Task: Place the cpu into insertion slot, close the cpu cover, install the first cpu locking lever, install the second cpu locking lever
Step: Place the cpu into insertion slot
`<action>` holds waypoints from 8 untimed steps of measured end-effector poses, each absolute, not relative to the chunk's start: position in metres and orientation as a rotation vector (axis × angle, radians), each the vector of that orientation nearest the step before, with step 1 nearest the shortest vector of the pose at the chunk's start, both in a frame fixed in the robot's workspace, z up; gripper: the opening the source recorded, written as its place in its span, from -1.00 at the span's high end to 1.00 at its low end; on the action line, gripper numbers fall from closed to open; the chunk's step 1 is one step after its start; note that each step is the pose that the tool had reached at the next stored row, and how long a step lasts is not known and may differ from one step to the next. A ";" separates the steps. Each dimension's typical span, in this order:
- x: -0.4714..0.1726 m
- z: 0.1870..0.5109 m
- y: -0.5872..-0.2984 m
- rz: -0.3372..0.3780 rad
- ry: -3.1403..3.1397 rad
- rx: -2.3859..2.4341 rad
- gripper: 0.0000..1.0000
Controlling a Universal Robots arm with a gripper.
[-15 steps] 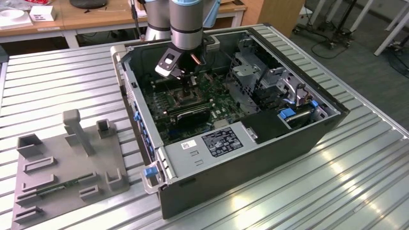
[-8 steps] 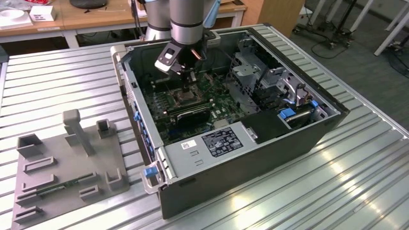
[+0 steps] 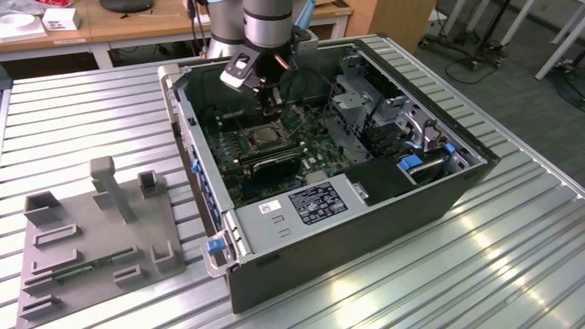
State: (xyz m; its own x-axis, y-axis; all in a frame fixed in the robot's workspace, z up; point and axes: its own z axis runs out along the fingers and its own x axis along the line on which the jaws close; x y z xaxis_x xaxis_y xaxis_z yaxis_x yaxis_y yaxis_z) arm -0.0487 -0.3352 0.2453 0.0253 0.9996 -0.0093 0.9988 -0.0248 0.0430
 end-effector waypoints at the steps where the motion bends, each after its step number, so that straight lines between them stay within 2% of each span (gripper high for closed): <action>1: -0.049 0.249 -0.335 0.037 2.167 2.222 0.79; 8: -0.049 0.264 -0.335 0.038 2.166 2.221 0.79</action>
